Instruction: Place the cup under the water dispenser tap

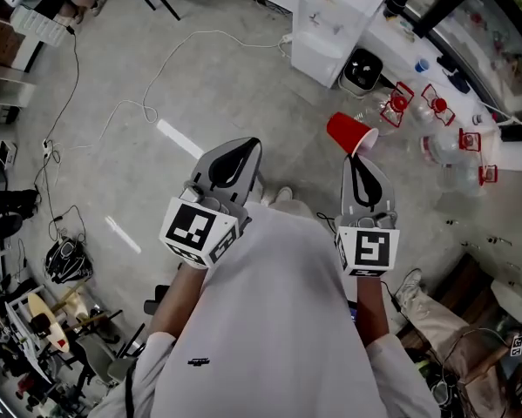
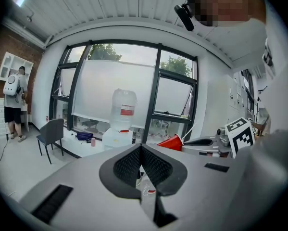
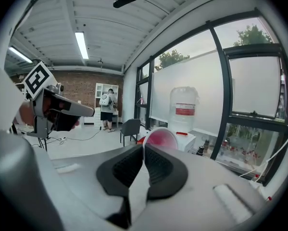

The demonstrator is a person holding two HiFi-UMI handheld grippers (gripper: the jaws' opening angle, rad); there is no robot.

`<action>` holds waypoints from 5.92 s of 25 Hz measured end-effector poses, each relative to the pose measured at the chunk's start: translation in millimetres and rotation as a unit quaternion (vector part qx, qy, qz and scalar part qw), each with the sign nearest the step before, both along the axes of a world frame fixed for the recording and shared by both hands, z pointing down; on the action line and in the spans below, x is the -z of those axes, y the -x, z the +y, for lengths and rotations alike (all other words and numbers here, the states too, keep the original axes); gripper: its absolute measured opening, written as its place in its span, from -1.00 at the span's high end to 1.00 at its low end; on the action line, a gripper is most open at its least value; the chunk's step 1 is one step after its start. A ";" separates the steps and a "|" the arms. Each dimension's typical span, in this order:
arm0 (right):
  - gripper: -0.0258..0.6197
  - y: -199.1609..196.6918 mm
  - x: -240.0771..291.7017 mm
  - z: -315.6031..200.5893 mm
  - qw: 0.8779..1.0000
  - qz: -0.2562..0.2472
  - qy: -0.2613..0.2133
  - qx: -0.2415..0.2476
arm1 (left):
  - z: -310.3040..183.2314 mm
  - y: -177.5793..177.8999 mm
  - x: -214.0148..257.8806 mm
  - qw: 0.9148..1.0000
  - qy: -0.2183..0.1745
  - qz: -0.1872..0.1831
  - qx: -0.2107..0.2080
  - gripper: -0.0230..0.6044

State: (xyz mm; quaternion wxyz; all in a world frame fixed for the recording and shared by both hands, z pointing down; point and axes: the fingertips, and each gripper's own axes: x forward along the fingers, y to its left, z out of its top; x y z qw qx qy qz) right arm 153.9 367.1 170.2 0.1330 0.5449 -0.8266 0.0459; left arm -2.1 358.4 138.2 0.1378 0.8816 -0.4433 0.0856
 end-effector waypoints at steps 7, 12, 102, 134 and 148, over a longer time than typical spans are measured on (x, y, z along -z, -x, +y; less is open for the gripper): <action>0.85 -5.7 -0.2 -18.9 1.000 -0.016 0.000 -0.024 | -19.0 -7.3 0.8 1.000 0.003 0.000 -0.016 0.93; 0.85 6.9 -5.9 -49.1 1.000 -0.012 0.005 -0.025 | -53.0 0.3 -5.1 1.000 0.009 0.001 -0.024 0.93; 0.85 49.4 -239.6 -431.4 0.976 0.125 0.164 0.074 | -394.1 10.9 -198.3 0.983 0.184 0.003 -0.013 0.93; 0.85 48.5 -406.6 -499.8 0.961 0.162 0.212 0.066 | -428.1 7.1 -327.5 0.974 0.225 0.000 0.014 0.93; 0.85 31.4 -467.9 -529.0 0.948 0.212 0.233 0.041 | -434.5 11.3 -357.9 0.969 0.247 -0.003 0.024 0.93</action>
